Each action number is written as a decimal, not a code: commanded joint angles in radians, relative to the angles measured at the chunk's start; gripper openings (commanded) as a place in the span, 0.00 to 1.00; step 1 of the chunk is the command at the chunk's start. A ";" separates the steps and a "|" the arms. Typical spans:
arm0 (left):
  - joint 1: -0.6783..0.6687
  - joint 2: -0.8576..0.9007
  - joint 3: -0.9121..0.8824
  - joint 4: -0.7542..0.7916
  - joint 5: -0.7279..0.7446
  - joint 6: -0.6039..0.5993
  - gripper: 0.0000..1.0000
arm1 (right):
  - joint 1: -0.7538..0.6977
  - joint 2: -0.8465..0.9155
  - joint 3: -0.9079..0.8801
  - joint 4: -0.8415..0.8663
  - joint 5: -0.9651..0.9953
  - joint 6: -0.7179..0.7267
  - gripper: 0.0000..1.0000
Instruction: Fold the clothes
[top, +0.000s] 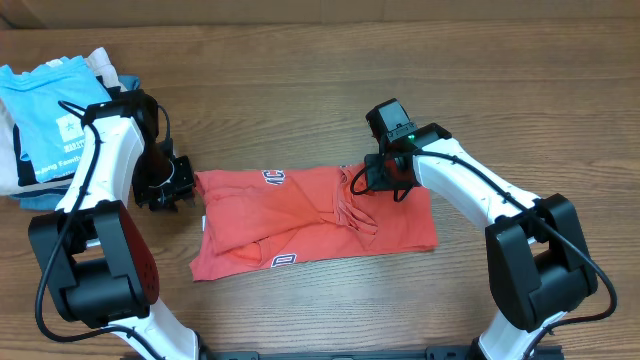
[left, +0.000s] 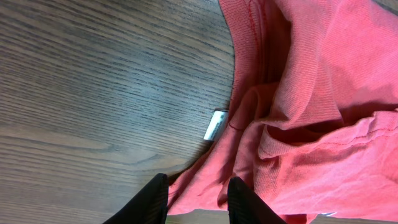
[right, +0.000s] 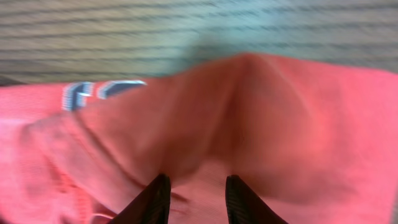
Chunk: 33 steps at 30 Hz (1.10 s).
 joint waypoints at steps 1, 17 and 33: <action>0.000 -0.023 0.008 -0.002 0.004 -0.007 0.35 | 0.003 -0.008 -0.004 0.051 -0.114 -0.042 0.33; 0.000 -0.023 0.008 -0.005 0.003 -0.006 0.35 | -0.012 -0.039 0.058 -0.014 -0.014 -0.055 0.33; 0.000 -0.023 0.008 0.001 0.004 -0.006 0.35 | 0.038 -0.042 0.010 -0.106 -0.057 -0.113 0.42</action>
